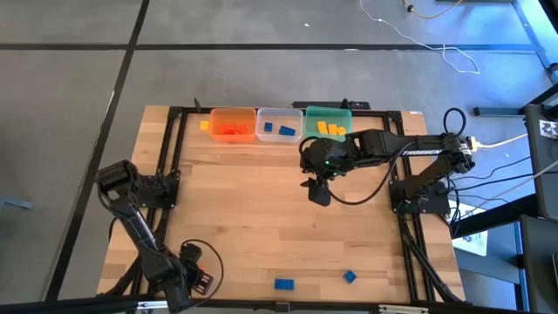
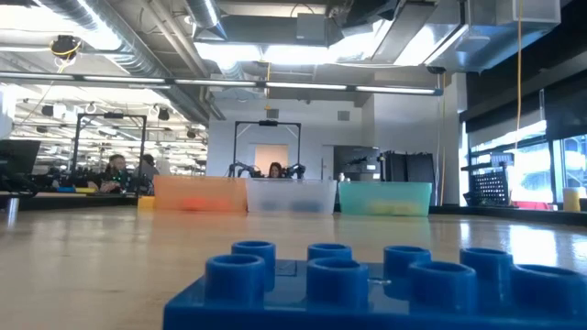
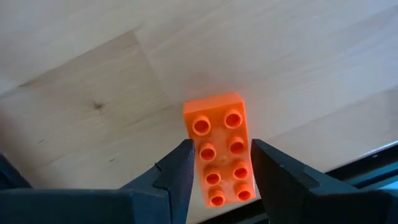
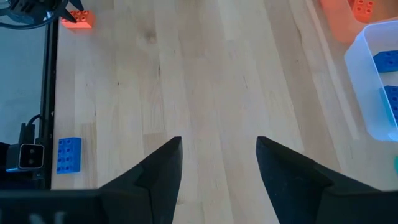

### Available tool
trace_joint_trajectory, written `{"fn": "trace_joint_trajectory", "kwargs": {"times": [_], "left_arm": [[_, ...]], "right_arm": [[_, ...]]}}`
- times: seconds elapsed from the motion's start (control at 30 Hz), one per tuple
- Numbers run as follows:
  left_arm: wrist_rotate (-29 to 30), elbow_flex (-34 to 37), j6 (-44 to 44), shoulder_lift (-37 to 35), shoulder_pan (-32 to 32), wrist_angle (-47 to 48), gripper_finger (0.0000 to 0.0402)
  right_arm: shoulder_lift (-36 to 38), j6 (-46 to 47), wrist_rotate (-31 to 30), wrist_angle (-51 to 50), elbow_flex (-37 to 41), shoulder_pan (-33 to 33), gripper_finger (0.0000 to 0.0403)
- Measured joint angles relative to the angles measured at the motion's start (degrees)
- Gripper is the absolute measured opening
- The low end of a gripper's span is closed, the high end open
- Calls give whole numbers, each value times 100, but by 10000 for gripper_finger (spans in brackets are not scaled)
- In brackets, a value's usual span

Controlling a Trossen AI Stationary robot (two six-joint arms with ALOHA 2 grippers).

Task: Sort & place blocks by color
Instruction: Put the orange game piece into the orange bin

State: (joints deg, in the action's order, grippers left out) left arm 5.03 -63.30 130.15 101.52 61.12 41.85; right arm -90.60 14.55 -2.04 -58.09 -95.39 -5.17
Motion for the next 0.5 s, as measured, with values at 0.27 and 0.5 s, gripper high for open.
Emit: {"fn": "trace_joint_trajectory", "kwargs": {"times": [0.27,0.5], "left_arm": [[10,-1,4,17,0,7,152],[20,-1,7,19,-50,-1,152]], "right_arm": [[0,-22,-47,0,0,0,204],[-1,-22,-92,1,0,0,204]]}}
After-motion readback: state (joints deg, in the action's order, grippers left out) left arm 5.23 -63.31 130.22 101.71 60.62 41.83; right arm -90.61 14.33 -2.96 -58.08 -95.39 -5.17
